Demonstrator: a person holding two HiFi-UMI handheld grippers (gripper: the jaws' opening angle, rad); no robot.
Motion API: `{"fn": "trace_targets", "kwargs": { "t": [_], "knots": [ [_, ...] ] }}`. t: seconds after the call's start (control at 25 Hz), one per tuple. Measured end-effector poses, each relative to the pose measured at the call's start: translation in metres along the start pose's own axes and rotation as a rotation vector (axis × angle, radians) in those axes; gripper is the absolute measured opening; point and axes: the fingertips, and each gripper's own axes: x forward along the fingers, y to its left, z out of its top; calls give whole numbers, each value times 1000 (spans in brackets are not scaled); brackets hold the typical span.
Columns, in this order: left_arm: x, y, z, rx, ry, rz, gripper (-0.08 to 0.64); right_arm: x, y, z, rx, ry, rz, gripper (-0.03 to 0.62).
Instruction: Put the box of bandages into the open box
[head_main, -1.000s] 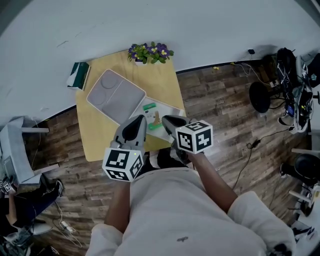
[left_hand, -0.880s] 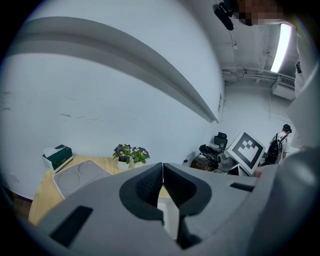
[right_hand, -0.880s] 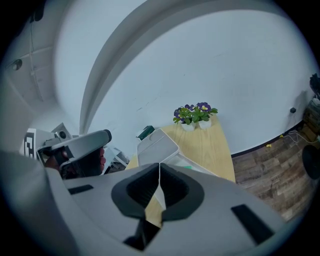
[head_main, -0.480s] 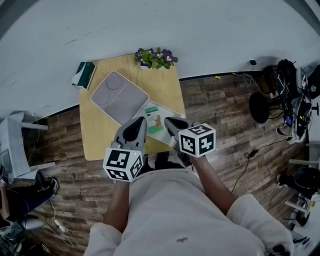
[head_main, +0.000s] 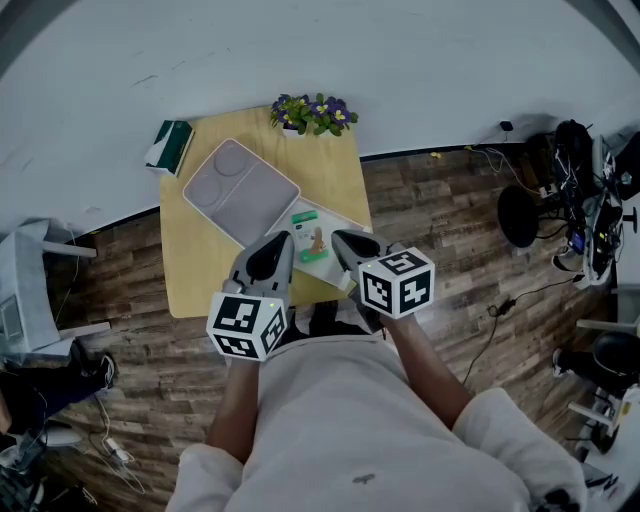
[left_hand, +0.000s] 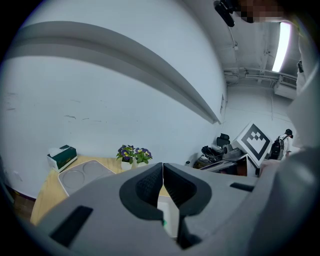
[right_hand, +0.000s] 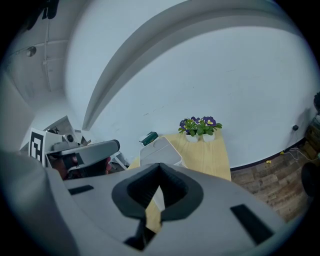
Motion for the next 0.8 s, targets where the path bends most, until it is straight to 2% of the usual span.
{"fn": "trace_targets", "kwargs": {
  "t": [0.8],
  "knots": [
    [2,1,-3,-7,6,-7,6,-9,7,16,-23,-49,-1,3]
  ]
}}
